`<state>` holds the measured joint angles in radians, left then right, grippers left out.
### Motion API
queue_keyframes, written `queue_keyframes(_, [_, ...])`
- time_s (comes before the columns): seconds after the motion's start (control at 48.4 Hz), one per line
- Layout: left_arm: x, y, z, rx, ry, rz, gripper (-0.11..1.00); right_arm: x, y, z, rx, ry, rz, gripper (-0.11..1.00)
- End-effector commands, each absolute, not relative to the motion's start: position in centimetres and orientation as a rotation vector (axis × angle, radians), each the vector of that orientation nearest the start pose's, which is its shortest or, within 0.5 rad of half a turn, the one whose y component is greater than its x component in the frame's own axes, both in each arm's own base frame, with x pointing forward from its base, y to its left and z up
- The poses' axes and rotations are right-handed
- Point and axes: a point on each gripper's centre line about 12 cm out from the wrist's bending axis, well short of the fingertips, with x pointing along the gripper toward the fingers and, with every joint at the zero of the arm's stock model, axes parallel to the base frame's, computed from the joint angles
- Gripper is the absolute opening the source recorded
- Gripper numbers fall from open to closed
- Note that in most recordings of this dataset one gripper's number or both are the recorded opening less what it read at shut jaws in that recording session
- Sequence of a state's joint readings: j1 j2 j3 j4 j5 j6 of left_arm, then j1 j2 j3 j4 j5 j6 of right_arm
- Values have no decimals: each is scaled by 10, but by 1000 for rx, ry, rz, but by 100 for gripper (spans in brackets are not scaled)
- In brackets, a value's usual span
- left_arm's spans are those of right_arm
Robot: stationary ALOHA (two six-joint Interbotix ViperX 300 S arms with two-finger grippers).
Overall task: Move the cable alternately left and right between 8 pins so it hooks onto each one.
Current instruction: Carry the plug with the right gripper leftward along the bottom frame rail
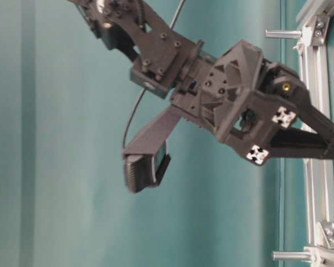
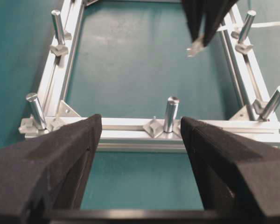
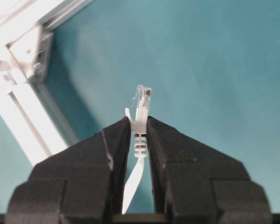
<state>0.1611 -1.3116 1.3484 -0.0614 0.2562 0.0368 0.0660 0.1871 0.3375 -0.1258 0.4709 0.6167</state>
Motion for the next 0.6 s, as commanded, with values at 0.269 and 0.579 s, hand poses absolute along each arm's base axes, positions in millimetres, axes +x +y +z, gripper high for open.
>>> queue_keyframes(0.269, [138, 20, 215, -45, 280, 147, 71, 458, 86, 176, 375, 946, -108, 12])
queue_keyframes(0.579, [136, 20, 211, -44, 267, 148, 71, 484, 120, 181, 373, 917, -46, 12])
